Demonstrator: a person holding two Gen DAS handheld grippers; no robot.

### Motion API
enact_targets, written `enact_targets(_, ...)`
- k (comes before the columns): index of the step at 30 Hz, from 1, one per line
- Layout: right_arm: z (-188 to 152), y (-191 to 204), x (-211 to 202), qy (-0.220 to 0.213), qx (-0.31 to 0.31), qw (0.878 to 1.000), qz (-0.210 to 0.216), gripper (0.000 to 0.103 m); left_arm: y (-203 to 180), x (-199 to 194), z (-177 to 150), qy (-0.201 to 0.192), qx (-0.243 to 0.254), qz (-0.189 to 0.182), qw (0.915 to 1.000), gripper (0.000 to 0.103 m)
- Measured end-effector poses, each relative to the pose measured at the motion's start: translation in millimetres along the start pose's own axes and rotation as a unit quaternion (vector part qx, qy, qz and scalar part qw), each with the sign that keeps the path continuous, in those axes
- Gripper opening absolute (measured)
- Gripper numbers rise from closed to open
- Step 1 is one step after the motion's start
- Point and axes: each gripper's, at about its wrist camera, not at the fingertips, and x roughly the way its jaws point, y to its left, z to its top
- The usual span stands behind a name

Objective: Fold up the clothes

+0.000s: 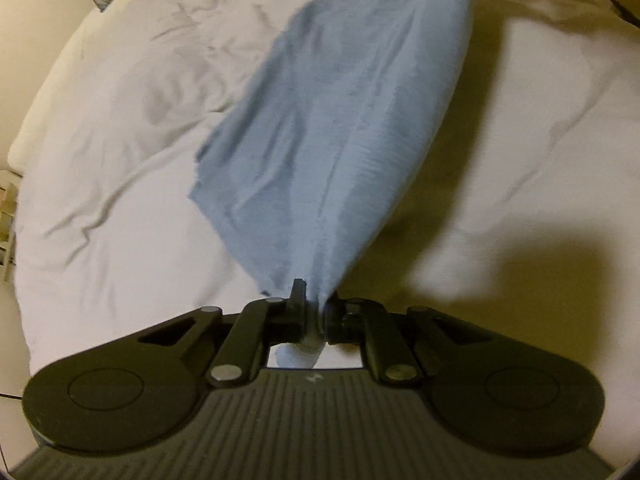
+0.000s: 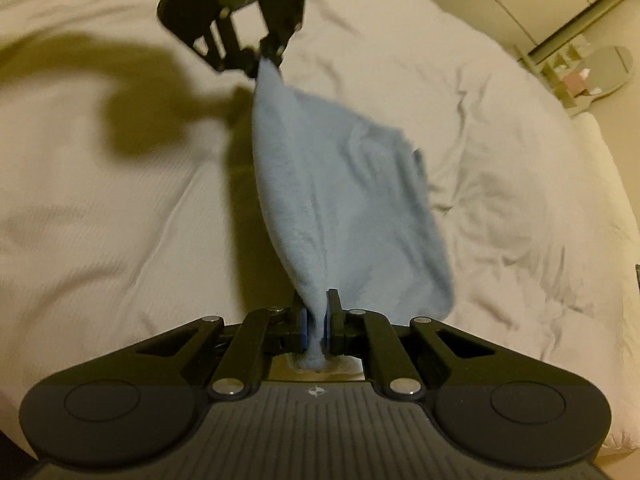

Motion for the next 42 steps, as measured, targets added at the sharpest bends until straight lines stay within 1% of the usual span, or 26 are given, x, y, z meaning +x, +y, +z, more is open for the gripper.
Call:
enact_targets(2,-3.4,10.6,6.3,0.005,-0.002,1.0,0.001,0.007,-8.4,-0.2,-0.3,0.006,0.001,-0.002,1.0,0.006)
enact_targets(4,-3.3,14.2,11.9,0.008,0.0,1.0,0.0,0.008,-16.8,-0.4,-0.5,0.013,0.001,-0.003,0.9999,0.006)
enact_targets(7,-4.0,15.9,18.7,0.01,-0.001,1.0,-0.005,0.008,-19.6,0.3,3.2,0.015,0.001,0.002,0.9999,0.006)
enact_targets(11,-7.6,27.5,29.1,0.016,-0.027,0.999,-0.025,0.007,-35.0,4.6,3.0,0.019,0.024,0.032,0.999,0.007)
enact_targets(13,-10.2,35.0,35.5,0.02,-0.044,0.998,-0.038,0.008,-43.2,6.8,2.8,0.021,0.036,0.047,0.998,0.013)
enact_targets(14,-11.1,39.2,37.9,0.02,-0.049,0.997,-0.048,0.012,-47.3,7.9,2.6,0.022,0.042,0.055,0.9973,0.017)
enact_targets(15,-12.0,43.3,40.3,0.02,-0.055,0.997,-0.059,0.015,-51.4,9.1,2.5,0.023,0.049,0.063,0.9966,0.027)
enact_targets(16,-12.9,47.2,42.8,0.02,-0.06,0.996,-0.069,0.023,-59.5,10.3,1.1,0.02,0.063,0.077,0.9948,0.041)
enact_targets(17,-13.3,49.9,45.8,0.02,-0.063,0.995,-0.078,0.029,-67.2,11.7,-0.7,0.017,0.08,0.09,0.9926,0.042)
enact_targets(19,-14.0,55.3,50.6,0.02,-0.069,0.993,-0.091,0.03,-82.0,17.0,-2.9,0.012,0.117,0.113,0.9866,0.041)
enact_targets(20,-13.7,56.0,52.7,0.02,-0.07,0.993,-0.093,0.03,-86.3,19.5,-2.8,0.012,0.13,0.117,0.9846,0.039)
enact_targets(21,-13.4,56.6,54.9,0.019,-0.071,0.993,-0.095,0.03,-89.4,21.9,-2.2,0.012,0.14,0.119,0.983,0.033)
enact_targets(22,-13.1,56.9,57.0,0.019,-0.071,0.993,-0.096,0.03,-92.5,24.3,-1.7,0.012,0.15,0.12,0.9812,0.025)
enact_targets(25,-11.0,49.6,60.1,0.019,-0.062,0.994,-0.086,0.021,-88.6,28.7,3.4,0.02,0.154,0.102,0.9826,0.013)
enact_targets(27,-9.2,42.2,60.5,0.021,-0.051,0.996,-0.075,0.012,-81.4,29.4,7.0,0.023,0.146,0.092,0.9847,0.008)
enact_targets(28,-8.2,38.9,60.1,0.023,-0.045,0.996,-0.07,0.01,-77.6,29.7,8.8,0.024,0.142,0.086,0.9857,0.006)
enact_targets(31,-4.2,33.5,54.0,0.022,-0.031,0.997,-0.061,0.008,-70.1,26.3,12.8,0.025,0.135,0.078,0.9875,0.004)
enact_targets(34,-2.8,32.3,46.7,0.02,-0.028,0.998,-0.057,0.008,-65.8,22.5,15.2,0.026,0.13,0.073,0.9885,0.004)
enact_targets(42,-0.4,27.8,31.9,0.015,-0.024,0.998,-0.055,0.007,-61.0,12.2,18.6,0.029,0.13,0.07,0.9886,0.004)
